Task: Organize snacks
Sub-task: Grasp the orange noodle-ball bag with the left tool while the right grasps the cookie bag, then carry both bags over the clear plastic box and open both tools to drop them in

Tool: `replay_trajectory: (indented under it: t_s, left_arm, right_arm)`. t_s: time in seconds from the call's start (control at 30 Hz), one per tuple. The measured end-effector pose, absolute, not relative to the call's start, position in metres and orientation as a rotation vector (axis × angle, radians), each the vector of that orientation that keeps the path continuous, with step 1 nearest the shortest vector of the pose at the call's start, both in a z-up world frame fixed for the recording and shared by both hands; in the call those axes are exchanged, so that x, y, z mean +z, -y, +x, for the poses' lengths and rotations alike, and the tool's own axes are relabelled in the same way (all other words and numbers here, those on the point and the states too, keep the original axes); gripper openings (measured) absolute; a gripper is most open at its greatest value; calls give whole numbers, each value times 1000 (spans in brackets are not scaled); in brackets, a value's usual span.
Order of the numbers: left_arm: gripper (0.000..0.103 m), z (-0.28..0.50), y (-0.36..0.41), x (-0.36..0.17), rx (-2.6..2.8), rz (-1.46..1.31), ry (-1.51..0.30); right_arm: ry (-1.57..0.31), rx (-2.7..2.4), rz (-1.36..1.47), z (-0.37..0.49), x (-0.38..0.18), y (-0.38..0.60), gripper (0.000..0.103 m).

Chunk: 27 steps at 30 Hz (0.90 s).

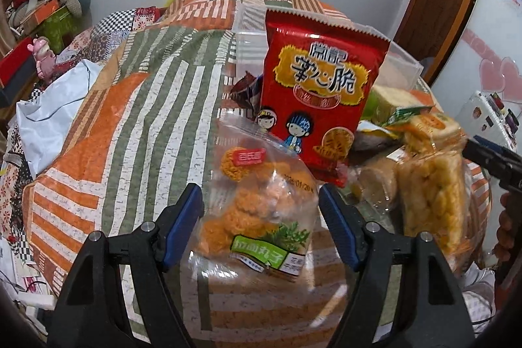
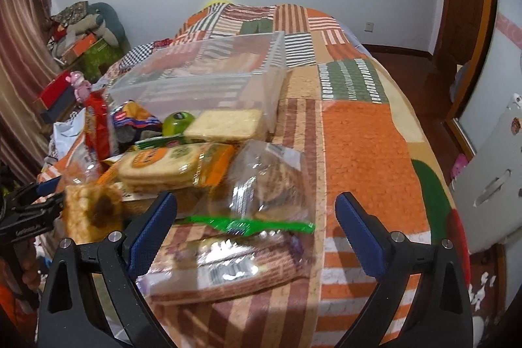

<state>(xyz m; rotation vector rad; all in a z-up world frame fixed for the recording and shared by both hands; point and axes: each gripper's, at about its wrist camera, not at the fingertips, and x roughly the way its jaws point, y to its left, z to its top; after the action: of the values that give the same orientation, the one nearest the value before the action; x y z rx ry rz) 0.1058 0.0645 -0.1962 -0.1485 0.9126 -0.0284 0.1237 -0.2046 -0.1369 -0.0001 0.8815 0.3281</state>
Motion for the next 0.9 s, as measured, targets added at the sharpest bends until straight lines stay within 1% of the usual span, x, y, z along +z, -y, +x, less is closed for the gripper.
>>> replay_trajectory:
  t_s: [0.2, 0.23, 0.27, 0.3, 0.37, 0.4, 0.47, 0.53, 0.57, 0.63, 0.7, 0.9]
  left_arm:
    - [73, 116, -69, -209, -14, -152, -931]
    - [72, 116, -69, -209, -13, -149, -930]
    - [69, 116, -68, -210, -11, -141, -928]
    - [68, 116, -68, -210, -9, -135, -928]
    - [67, 115, -69, -210, -10, -139, -923]
    - [66, 115, -71, -210, -10, -143, -920]
    - [65, 114, -73, -209, -9, -153, -917]
    - [64, 113, -75, -207, -1, -161, -915]
    - [64, 109, -74, -206, 1, -164, -912]
    - [64, 107, -76, -204, 10, -168, -906]
    - [63, 104, -79, -200, 22, -168, -891]
    - [63, 98, -82, -179, 47, -165, -830]
  right_arm:
    - [-912, 331, -9, 136, -147, 203, 95]
    - [-913, 335, -6, 137, -147, 203, 95]
    - [-913, 339, -9, 138, -148, 202, 95]
    - [-914, 344, -12, 139, -148, 200, 93]
    - [-919, 365, 1, 140, -149, 201, 83]
    - [-928, 377, 16, 141, -150, 201, 75]
    - [-948, 395, 41, 143, -153, 204, 71]
    - [-958, 406, 55, 141, -154, 207, 62]
    - [-959, 408, 57, 139, -155, 210, 60]
    - [-955, 407, 56, 137, -154, 211, 53]
    - [-942, 403, 54, 136, -153, 213, 47]
    - [-892, 394, 55, 135, -144, 214, 38]
